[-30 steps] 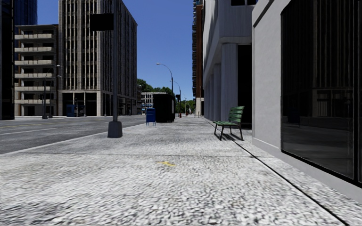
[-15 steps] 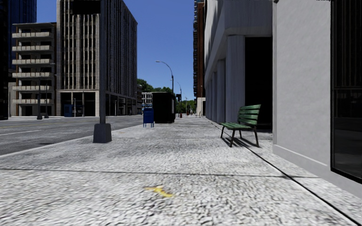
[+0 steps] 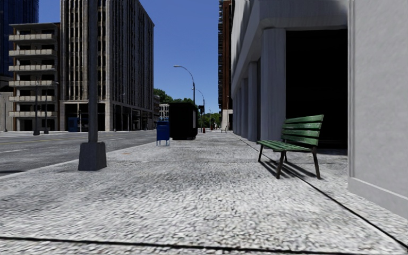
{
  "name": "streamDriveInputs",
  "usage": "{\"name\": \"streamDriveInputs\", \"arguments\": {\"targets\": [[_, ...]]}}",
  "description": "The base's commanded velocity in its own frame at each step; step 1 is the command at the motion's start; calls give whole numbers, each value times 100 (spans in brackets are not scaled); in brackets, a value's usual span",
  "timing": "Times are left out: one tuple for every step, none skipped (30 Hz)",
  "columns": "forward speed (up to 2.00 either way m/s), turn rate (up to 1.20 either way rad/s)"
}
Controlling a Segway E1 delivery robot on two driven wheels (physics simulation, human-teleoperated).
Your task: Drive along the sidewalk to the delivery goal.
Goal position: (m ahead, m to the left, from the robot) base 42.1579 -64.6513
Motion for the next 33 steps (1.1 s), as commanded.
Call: {"name": "streamDriveInputs", "arguments": {"targets": [[200, 0], [200, 0], [200, 0], [200, 0], [200, 0], [200, 0], [200, 0], [200, 0], [200, 0], [200, 0], [200, 0], [200, 0], [200, 0], [200, 0], [200, 0], [200, 0], [200, 0], [200, 0], [200, 0], [200, 0], [200, 0], [200, 0], [200, 0], [200, 0], [200, 0], [200, 0], [200, 0], [200, 0], [200, 0], [200, 0], [200, 0], [200, 0], [200, 0]]}}
